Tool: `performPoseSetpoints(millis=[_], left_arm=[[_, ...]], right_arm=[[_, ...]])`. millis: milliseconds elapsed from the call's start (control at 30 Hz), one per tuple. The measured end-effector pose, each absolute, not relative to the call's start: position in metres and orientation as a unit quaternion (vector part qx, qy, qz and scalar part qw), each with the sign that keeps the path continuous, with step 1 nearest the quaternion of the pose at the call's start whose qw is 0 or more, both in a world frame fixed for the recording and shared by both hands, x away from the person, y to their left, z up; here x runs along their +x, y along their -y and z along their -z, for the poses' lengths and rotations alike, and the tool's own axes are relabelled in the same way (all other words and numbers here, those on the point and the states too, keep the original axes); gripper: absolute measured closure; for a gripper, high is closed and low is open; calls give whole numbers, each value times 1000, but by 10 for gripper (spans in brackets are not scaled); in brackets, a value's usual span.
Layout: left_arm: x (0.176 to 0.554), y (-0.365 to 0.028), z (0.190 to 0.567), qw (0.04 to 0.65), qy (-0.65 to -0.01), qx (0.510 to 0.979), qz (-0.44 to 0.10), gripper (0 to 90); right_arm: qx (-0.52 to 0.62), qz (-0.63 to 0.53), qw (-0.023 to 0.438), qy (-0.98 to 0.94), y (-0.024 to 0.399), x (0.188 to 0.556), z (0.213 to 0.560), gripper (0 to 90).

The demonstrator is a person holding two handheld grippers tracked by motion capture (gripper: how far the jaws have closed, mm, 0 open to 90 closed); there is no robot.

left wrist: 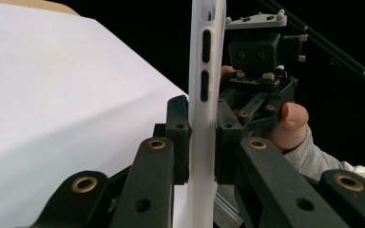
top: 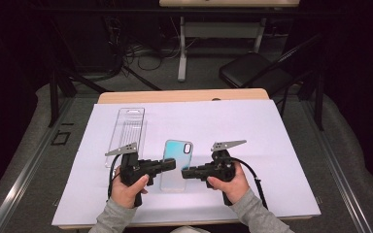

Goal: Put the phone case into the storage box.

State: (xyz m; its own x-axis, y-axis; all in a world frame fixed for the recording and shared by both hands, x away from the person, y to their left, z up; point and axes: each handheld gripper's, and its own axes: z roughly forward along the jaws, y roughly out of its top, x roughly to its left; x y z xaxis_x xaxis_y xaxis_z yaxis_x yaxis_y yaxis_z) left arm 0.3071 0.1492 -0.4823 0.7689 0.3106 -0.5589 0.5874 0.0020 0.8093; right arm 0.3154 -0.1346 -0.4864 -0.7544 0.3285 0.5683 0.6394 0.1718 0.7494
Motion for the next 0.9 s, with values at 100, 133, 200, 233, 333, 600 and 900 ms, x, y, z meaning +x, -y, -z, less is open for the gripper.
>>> performPoseSetpoints(millis=[100,133,200,233,333,600,900], left_arm=[[307,-149,482,630,-322,698,110,810],[307,-149,482,630,-322,698,110,810],[307,-149,483,630,-322,698,109,811],[307,-149,483,630,-322,698,109,810],[307,-149,483,630,-322,698,110,810],[307,-149,483,629,-323,698,111,810],[307,-149,483,628,-323,699,110,810]], right_arm=[[-322,556,141,753,135,316,486,817],[-322,559,142,751,135,316,487,818],[-324,560,145,749,135,316,487,819],[-324,561,146,748,135,316,488,819],[-327,561,149,746,135,316,488,820],[-328,561,157,744,135,317,489,822],[-328,560,159,744,135,317,490,824]])
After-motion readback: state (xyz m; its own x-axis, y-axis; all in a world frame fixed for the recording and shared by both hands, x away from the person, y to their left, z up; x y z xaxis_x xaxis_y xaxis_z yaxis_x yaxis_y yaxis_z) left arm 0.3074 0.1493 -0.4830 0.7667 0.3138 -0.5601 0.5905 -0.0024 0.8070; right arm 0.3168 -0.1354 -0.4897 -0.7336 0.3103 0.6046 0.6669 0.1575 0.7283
